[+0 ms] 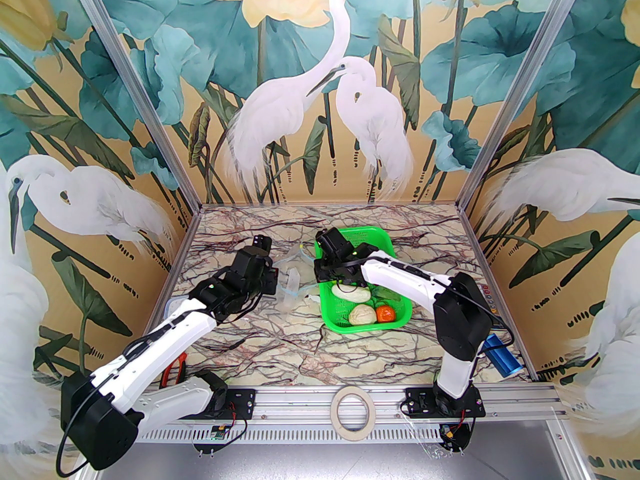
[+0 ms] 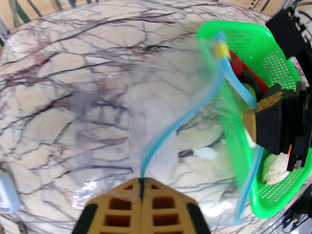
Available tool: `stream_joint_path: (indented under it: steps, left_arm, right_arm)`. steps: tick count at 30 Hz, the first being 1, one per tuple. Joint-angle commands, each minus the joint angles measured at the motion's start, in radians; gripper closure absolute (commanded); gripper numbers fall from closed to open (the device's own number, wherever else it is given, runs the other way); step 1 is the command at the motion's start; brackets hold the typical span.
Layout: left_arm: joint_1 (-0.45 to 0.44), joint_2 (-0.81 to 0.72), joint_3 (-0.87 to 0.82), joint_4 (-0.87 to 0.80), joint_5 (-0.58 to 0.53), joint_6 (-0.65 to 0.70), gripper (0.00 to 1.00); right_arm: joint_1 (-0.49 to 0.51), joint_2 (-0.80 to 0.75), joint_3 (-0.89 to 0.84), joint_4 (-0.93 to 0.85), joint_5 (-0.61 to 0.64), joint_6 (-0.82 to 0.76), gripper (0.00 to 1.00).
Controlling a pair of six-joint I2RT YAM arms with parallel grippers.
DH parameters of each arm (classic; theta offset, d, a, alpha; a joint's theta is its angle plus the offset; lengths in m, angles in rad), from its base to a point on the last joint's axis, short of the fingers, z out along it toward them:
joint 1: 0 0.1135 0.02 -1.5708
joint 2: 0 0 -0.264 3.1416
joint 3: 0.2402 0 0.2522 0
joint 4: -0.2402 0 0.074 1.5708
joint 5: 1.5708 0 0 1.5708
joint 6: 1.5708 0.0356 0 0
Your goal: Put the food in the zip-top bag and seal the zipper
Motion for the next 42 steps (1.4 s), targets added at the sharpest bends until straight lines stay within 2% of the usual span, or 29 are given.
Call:
stream_joint_path:
  steps: [1, 7, 11, 13, 15, 17, 20, 27, 34, 42]
  left_arm:
    - [0.009, 0.044, 0.026, 0.098, 0.069, -0.02, 1.0]
    - [0.009, 0.124, 0.084, 0.149, 0.113, -0.019, 1.0]
    - [0.009, 0.153, 0.1, 0.164, 0.135, -0.017, 1.0]
    - [0.009, 0.161, 0.103, 0.17, 0.141, -0.016, 1.0]
    - [0.009, 0.164, 0.107, 0.172, 0.144, -0.013, 1.0]
    - [0.009, 0.17, 0.112, 0.174, 0.145, -0.009, 1.0]
    - [0.009, 0.177, 0.113, 0.182, 0.151, -0.006, 1.0]
    - [0.009, 0.19, 0.116, 0.198, 0.167, 0.004, 1.0]
    - [0.009, 0.192, 0.112, 0.205, 0.167, 0.022, 1.0]
    - [0.009, 0.184, 0.093, 0.212, 0.161, 0.039, 1.0]
  right_arm:
    - [-0.01, 0.005, 0.027, 0.005, 0.0, -0.023, 0.81]
    - [-0.019, 0.008, 0.029, 0.047, -0.038, -0.016, 0.66]
    - [-0.02, 0.004, 0.048, 0.048, -0.044, -0.022, 0.53]
    - [-0.02, -0.016, 0.046, 0.044, -0.046, -0.023, 0.41]
    - [-0.021, -0.065, 0.021, 0.056, -0.033, -0.019, 0.24]
    - [-0.03, -0.127, -0.024, 0.081, -0.024, -0.003, 0.2]
    - [-0.065, -0.217, -0.109, 0.122, -0.025, 0.06, 0.19]
    - [-0.155, -0.338, -0.348, 0.228, 0.034, 0.329, 0.2]
    - [-0.182, -0.337, -0.461, 0.225, 0.123, 0.512, 0.19]
    - [-0.212, -0.321, -0.512, 0.279, 0.163, 0.622, 0.19]
